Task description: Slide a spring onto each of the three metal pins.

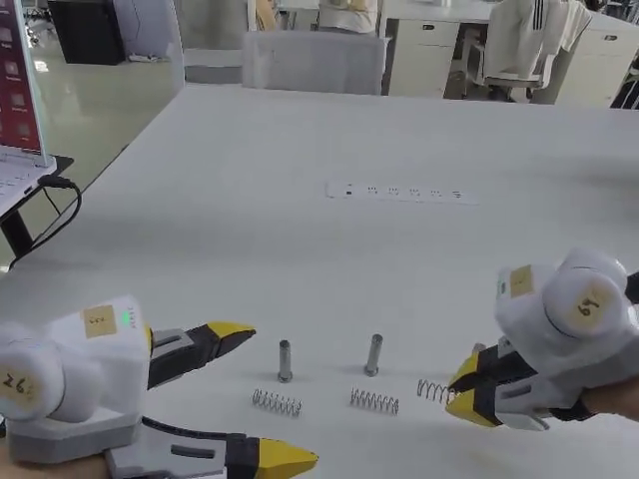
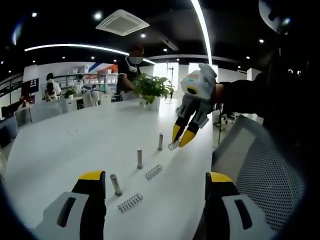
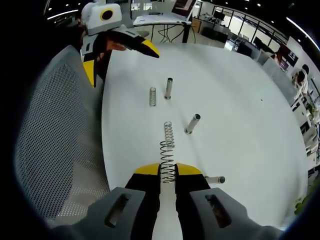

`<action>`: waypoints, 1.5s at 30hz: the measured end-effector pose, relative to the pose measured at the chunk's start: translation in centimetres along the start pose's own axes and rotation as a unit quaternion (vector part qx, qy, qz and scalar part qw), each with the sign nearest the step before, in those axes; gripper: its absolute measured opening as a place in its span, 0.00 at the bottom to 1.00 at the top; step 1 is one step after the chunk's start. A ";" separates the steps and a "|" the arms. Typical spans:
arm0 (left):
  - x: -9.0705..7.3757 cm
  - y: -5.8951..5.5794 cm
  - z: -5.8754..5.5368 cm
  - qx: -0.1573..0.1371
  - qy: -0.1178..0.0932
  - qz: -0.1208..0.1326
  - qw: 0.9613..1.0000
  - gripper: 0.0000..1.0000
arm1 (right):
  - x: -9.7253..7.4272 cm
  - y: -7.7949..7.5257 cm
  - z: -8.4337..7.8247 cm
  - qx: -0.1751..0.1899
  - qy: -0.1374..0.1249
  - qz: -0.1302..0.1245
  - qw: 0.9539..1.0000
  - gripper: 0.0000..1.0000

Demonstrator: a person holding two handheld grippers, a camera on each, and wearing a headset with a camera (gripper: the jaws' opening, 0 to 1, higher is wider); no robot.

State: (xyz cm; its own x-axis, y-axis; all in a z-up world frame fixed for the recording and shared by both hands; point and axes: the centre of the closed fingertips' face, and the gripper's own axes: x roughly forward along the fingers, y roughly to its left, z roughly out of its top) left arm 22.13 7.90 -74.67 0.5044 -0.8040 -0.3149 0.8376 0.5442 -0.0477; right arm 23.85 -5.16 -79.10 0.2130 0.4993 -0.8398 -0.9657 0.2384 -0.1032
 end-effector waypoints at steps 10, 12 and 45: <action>1.0 -0.7 0.8 0.012 0.000 -0.020 1.000 0.66 | -0.5 0.7 2.7 -0.035 -0.011 0.011 0.999 0.08; 1.2 -0.8 0.9 0.013 0.000 -0.022 1.000 0.64 | -0.5 0.9 3.1 -0.041 -0.012 0.014 0.999 0.08; 3.8 -3.2 0.4 0.043 0.021 -0.099 0.994 0.30 | 0.9 3.9 5.7 -0.107 -0.007 0.059 0.993 0.08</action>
State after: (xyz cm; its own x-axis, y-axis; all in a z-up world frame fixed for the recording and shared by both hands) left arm 21.44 2.95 -75.31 0.3209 -0.8810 -0.3477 0.9349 0.3533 -0.0325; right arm 21.10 0.99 -77.19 0.0970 0.5257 -0.8451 -0.9932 -0.0035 -0.1162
